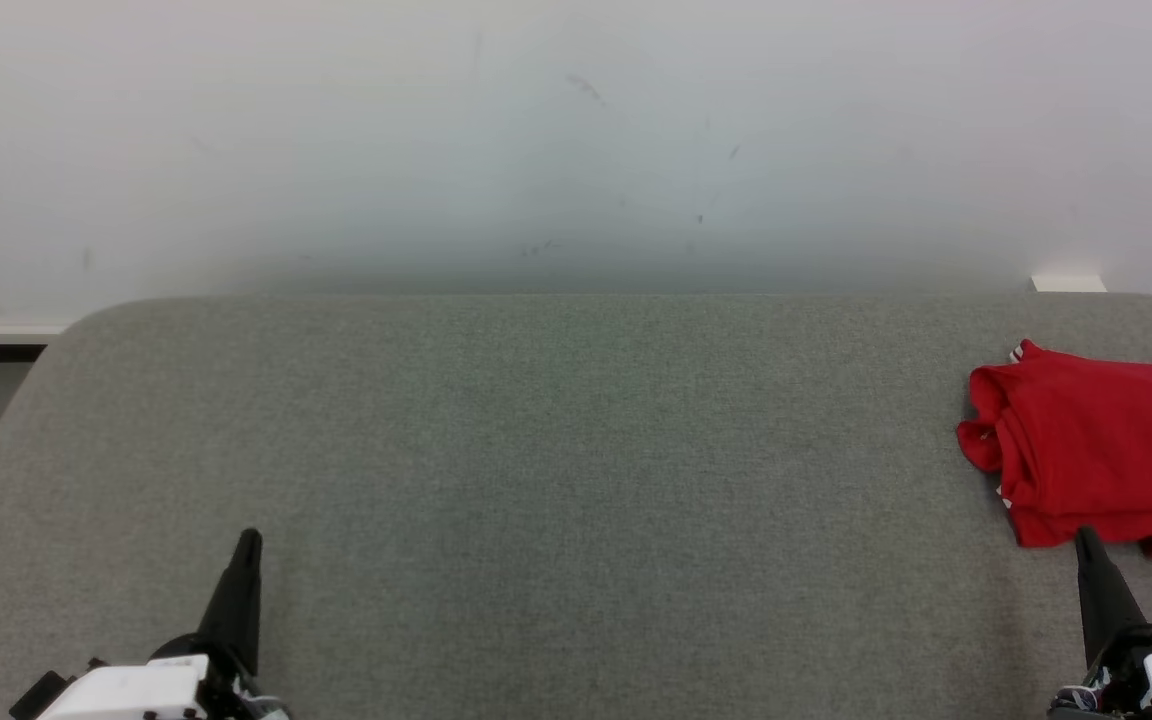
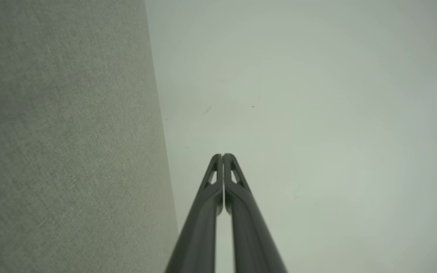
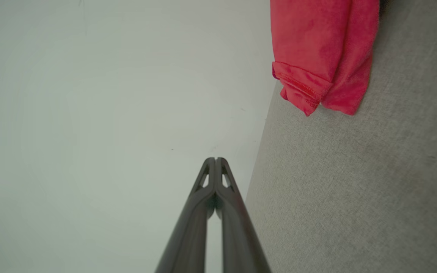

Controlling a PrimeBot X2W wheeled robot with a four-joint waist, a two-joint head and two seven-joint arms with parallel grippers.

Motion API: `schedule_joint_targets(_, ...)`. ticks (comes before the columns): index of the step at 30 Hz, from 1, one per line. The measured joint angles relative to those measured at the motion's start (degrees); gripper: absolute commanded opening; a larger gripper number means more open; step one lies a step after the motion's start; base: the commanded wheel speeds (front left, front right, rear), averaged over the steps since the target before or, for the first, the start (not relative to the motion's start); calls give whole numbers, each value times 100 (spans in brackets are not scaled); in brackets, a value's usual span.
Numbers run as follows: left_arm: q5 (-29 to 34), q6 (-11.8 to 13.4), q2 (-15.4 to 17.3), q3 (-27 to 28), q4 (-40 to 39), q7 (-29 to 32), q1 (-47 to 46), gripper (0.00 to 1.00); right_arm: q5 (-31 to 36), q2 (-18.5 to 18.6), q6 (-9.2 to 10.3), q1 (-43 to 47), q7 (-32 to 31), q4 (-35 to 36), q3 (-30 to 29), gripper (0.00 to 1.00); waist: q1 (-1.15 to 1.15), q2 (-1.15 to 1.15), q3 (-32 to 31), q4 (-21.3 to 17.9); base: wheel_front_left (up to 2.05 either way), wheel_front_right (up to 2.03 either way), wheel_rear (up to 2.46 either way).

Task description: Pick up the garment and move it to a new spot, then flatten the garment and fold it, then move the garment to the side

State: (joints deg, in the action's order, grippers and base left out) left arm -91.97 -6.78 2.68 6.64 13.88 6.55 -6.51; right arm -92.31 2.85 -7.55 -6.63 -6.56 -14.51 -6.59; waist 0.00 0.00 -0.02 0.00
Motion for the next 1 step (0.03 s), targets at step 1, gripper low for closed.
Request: schedule_joint_targets(1,0,0,0,0,0,0,0,0,0,0,0,0,-1,0,0,0,0,0,0,0,0,0,0)
